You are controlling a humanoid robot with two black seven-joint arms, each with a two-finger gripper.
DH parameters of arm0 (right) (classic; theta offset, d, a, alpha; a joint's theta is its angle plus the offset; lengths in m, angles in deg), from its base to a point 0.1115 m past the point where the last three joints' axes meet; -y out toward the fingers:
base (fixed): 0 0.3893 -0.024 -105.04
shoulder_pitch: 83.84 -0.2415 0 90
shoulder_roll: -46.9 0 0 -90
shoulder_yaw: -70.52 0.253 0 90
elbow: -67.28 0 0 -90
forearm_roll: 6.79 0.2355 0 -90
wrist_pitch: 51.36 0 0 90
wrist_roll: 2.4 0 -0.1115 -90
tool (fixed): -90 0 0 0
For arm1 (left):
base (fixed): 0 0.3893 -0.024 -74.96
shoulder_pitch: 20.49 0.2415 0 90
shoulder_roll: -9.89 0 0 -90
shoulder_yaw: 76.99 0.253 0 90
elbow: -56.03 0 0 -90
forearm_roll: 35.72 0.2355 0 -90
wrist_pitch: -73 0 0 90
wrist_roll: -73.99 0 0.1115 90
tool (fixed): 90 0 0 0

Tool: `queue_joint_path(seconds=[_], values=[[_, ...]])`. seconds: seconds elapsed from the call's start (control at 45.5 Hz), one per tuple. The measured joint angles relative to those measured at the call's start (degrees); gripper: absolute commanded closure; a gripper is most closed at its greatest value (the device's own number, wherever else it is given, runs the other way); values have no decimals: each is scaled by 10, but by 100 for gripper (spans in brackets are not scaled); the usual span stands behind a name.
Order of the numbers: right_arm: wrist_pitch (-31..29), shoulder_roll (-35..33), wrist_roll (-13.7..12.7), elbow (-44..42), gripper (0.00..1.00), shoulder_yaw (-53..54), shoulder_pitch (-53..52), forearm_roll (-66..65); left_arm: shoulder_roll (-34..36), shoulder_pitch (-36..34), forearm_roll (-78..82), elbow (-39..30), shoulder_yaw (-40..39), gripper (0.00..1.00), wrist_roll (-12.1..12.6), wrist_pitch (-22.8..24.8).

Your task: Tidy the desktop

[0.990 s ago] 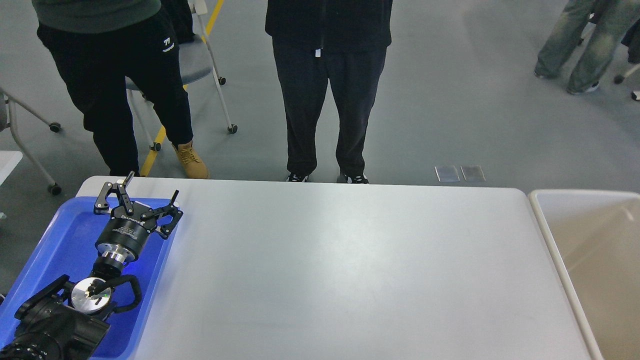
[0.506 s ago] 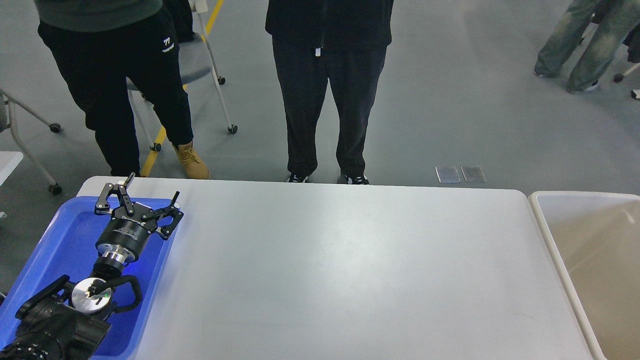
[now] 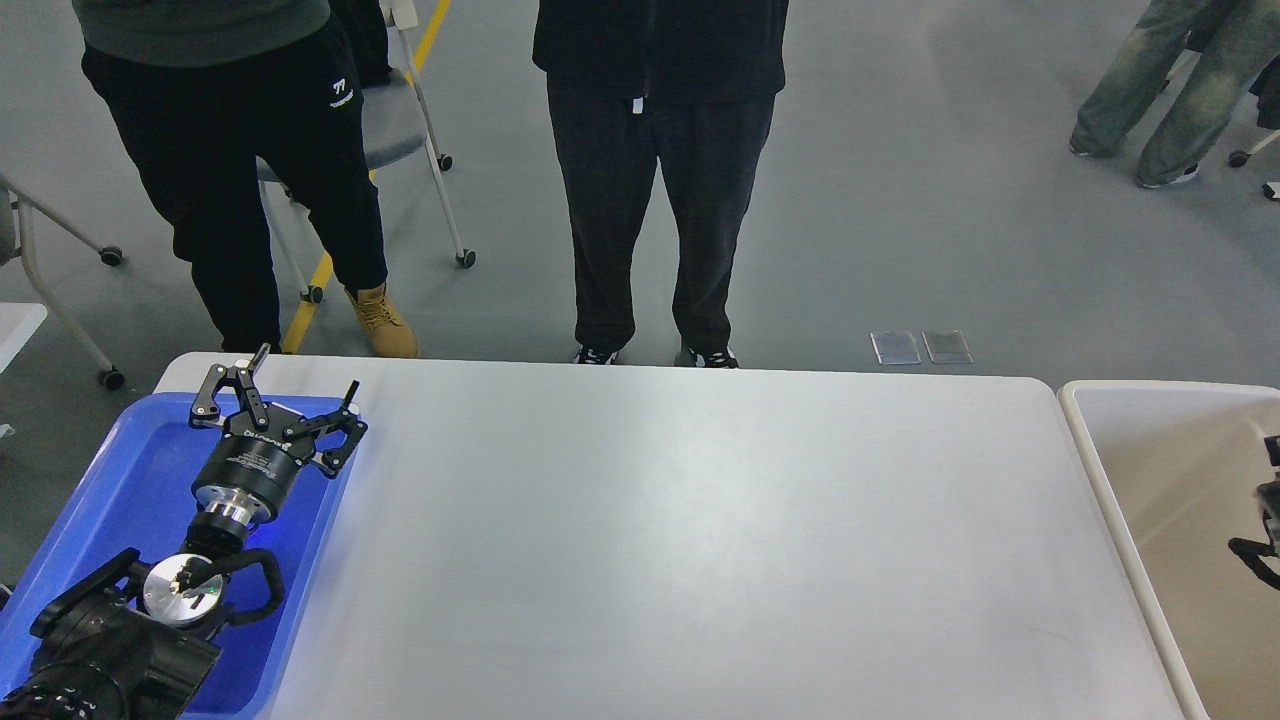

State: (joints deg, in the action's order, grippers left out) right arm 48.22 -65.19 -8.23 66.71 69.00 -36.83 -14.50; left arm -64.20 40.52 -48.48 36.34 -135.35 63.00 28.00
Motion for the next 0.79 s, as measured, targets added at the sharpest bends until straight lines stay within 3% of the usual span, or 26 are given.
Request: queue_joint_path(seconds=[0.088, 0.154, 0.22, 0.792], values=[[9, 9, 2, -1, 100, 22, 14, 8, 0, 0, 0, 0, 0, 0, 0, 0], [12, 13, 3, -1, 63, 33, 24, 12, 0, 0, 0, 0, 0, 0, 0, 0], [16, 17, 4, -2, 2, 44, 34, 16, 0, 0, 0, 0, 0, 0, 0, 0], [15, 23, 14, -2, 0, 56, 18, 22, 0, 0, -1, 0, 0, 0, 0, 0]])
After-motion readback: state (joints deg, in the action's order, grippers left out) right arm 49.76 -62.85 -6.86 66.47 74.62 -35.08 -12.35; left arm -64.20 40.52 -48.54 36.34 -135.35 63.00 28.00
